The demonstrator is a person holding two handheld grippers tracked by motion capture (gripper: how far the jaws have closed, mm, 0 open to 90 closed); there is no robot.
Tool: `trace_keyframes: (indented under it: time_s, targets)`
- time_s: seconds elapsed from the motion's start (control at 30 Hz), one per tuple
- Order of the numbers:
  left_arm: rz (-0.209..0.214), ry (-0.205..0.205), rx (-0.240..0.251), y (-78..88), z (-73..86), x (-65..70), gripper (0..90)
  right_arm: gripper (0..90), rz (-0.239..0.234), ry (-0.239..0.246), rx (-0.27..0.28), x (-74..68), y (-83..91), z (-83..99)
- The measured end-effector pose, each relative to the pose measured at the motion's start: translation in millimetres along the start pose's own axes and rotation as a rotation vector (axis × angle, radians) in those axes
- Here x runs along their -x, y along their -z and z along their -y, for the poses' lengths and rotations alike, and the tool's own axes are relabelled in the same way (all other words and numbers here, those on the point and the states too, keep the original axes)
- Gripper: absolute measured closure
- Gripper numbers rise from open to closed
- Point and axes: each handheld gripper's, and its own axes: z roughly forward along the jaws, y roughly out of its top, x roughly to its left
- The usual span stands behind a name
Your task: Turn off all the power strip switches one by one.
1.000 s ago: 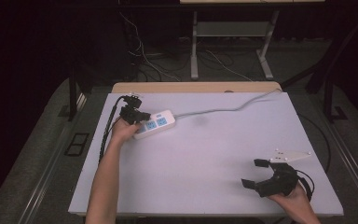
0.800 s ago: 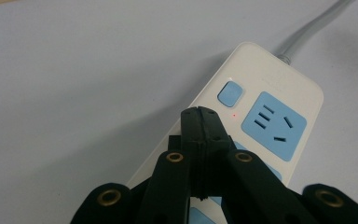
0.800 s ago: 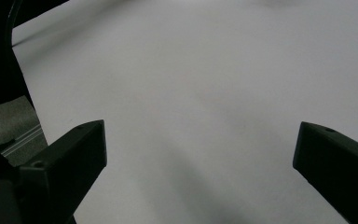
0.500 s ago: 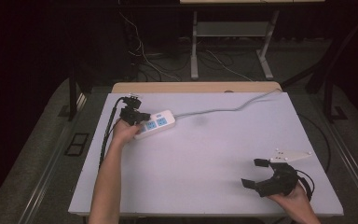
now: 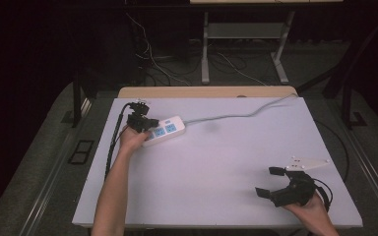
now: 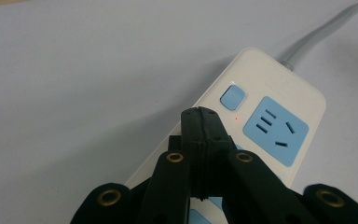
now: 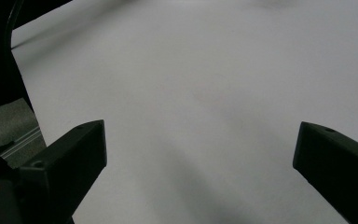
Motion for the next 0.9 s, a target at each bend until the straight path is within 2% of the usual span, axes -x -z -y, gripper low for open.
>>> trace_keyframes:
  time_s: [0.03,0.07,0.17,0.47,0.9]
  targets:
    - [0.004,0.011,0.011,0.6,0.6,-0.7,89.2,2.4,-0.001,-0.001,0.001,0.2,0.1,0.0]
    - [0.025,0.039,0.036,2.7,0.3,-1.7,89.3,2.5,-0.001,0.0,0.001,0.6,0.1,0.0]
    - [0.023,0.021,0.016,2.9,-0.3,-0.5,89.2,2.5,0.001,-0.002,0.0,1.1,-0.3,-0.2]
    - [0.022,-0.019,0.016,8.4,-3.6,3.5,89.2,2.5,0.001,-0.003,0.004,1.1,0.2,-0.1]
    - [0.031,-0.087,0.023,22.9,-22.0,14.8,89.1,2.5,0.0,-0.002,0.004,0.9,0.6,-0.4]
